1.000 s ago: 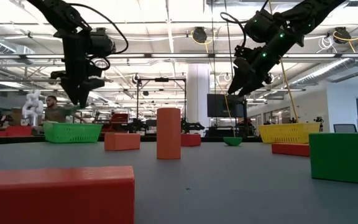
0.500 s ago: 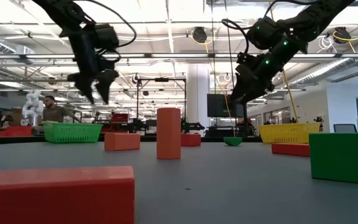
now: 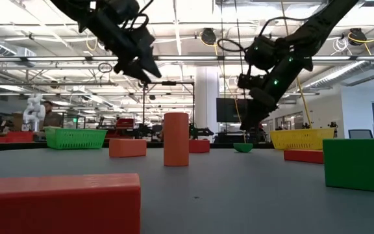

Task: Sort & place blocks by color
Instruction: Put the green block into the green bin

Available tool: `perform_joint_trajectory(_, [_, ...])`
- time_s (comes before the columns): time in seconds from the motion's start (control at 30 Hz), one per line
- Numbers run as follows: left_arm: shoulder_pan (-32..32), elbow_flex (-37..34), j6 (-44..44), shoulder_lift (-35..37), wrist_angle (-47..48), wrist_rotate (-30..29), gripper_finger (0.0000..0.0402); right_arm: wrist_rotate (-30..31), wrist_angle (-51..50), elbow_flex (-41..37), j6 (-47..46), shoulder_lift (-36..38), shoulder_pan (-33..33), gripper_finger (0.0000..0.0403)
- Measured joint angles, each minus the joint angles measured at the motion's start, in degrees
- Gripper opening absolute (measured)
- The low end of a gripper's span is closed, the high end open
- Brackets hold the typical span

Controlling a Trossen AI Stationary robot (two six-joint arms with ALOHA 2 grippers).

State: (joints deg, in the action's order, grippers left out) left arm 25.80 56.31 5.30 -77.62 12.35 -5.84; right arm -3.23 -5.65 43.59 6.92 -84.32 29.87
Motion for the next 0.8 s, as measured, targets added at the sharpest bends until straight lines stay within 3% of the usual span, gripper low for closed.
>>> perform_joint_trajectory(0.3, [-2.04,0.00,-0.22,0.00,-4.12,-0.20,0.0274,1.76,4.90,0.00,-9.62,-4.44,0.02,0.0307])
perform_joint_trajectory(0.8, [-2.85,-6.45,-0.08,0.02,-11.76,-0.25,0.0273,1.51,5.86,0.02,-15.63,-10.24,0.02,0.0306])
